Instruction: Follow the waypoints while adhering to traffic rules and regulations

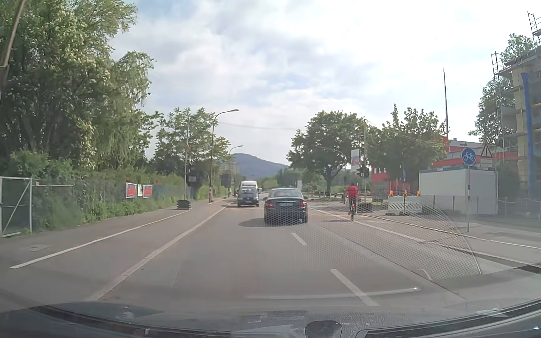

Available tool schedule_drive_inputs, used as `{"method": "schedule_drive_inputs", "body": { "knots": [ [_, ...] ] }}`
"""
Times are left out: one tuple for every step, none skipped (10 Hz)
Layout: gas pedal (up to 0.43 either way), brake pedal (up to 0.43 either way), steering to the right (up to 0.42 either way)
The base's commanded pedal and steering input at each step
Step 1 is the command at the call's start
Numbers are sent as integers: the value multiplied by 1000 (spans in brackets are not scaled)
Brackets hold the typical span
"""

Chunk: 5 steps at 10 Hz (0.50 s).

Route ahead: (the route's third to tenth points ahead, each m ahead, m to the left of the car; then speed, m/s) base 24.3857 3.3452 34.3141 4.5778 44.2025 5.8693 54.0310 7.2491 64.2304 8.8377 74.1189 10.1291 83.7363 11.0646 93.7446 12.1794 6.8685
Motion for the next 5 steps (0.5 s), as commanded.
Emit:
{"method": "schedule_drive_inputs", "body": {
  "knots": [
    [130, 0, 48],
    [130, 0, 48],
    [130, 0, 48],
    [130, 0, 48],
    [138, 0, 47]
  ]
}}
